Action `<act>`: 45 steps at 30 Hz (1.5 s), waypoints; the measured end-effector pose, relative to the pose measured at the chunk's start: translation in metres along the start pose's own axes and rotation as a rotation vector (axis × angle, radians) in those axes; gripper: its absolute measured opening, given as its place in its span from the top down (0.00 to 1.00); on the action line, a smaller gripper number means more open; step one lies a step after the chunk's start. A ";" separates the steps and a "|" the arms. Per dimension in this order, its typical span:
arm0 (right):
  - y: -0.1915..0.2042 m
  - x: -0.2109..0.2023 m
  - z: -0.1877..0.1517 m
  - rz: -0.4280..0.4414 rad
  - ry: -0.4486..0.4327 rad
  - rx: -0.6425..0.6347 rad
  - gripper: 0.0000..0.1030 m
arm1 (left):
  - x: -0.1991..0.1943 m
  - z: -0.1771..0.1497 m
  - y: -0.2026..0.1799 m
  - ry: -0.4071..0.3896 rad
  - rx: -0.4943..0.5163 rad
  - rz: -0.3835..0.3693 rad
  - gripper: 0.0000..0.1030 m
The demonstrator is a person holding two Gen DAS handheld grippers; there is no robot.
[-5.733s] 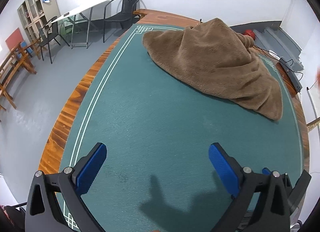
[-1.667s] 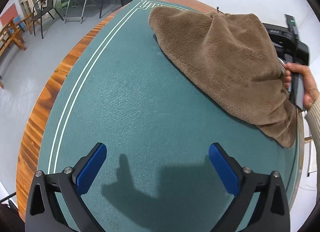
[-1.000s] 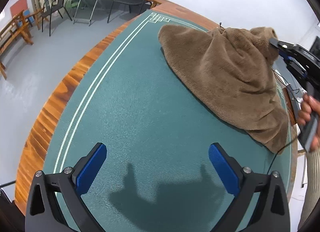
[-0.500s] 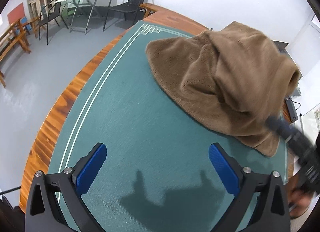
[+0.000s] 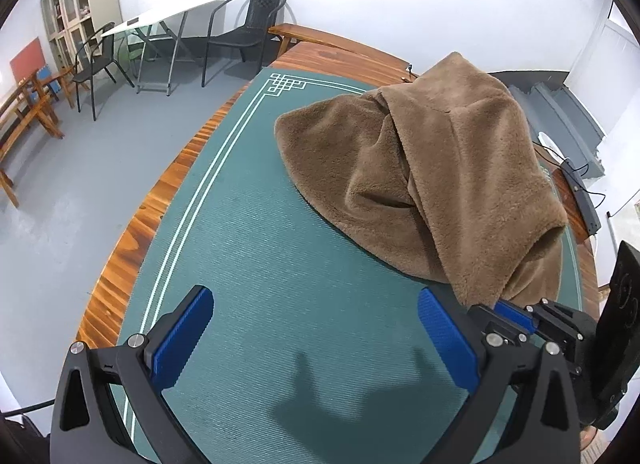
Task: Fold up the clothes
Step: 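Lift the pinched blanket fold upward with the right gripper, then grasp a blanket edge with the left gripper while the right gripper holds its fold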
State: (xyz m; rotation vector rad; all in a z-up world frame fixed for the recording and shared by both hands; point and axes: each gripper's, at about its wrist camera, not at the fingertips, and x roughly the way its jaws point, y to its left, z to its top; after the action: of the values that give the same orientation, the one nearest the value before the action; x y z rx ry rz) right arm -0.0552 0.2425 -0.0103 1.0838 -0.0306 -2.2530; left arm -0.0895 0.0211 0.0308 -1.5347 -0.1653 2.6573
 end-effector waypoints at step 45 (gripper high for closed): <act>-0.105 -0.049 0.086 -0.466 -0.242 0.169 0.00 | 0.108 0.108 -0.058 0.165 -0.089 -0.151 0.06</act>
State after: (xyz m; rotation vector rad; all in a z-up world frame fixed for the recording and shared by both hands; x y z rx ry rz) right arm -0.1497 0.3328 0.0513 0.9701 -0.0774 -2.8373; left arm -0.2362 0.0840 -0.0012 -1.6861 -0.3781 2.4262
